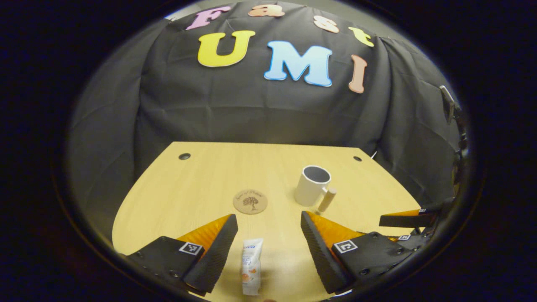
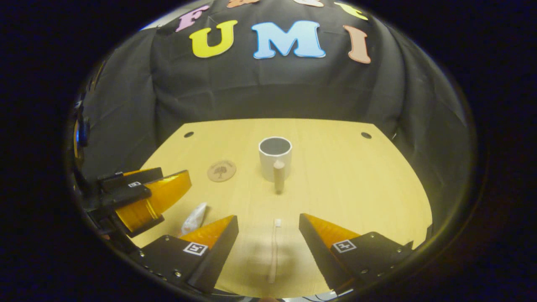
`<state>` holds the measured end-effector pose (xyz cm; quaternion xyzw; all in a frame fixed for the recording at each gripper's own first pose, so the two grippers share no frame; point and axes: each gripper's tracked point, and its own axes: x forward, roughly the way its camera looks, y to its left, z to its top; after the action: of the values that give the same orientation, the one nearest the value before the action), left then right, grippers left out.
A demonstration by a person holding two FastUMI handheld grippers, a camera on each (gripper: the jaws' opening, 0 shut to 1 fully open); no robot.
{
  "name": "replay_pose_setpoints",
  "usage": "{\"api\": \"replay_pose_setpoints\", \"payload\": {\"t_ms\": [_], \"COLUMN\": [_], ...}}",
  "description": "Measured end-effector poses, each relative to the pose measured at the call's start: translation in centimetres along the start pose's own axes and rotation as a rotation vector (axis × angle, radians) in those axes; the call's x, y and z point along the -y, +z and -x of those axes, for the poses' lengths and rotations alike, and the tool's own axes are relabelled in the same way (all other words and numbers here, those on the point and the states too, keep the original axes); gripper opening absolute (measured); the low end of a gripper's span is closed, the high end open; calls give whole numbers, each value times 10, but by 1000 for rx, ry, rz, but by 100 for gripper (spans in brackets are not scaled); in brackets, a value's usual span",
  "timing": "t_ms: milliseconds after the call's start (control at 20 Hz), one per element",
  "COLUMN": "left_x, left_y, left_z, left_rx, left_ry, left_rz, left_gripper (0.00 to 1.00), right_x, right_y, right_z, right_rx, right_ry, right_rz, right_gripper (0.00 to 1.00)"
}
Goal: Put the toothbrush and toothpaste on the desktop into the cup, then pick up the cup and place it on the coaster on the desktop.
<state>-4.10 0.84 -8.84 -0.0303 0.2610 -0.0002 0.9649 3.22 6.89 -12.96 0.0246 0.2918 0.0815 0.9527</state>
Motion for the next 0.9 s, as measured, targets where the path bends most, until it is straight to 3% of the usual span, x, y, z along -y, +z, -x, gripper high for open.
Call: {"api": "replay_pose_setpoints", "payload": {"t_ms": [350, 700, 900], "left_x": [-14, -29, -31], "left_y": [-48, -96, -119], "left_z": [9, 22, 22], "left_rx": [-296, -584, -686], "left_ry": [48, 72, 65], "left_rz": [11, 3, -25], "left_gripper": [98, 99, 99], "right_x": [2, 8, 10], "right_y": [-34, -60, -63], "right_z": [-29, -23, -16], "right_rx": [-177, -442, -557], "right_ry": [-13, -14, -40], "right_rz": [-21, -47, -5], "right_gripper": [94, 96, 95]}}
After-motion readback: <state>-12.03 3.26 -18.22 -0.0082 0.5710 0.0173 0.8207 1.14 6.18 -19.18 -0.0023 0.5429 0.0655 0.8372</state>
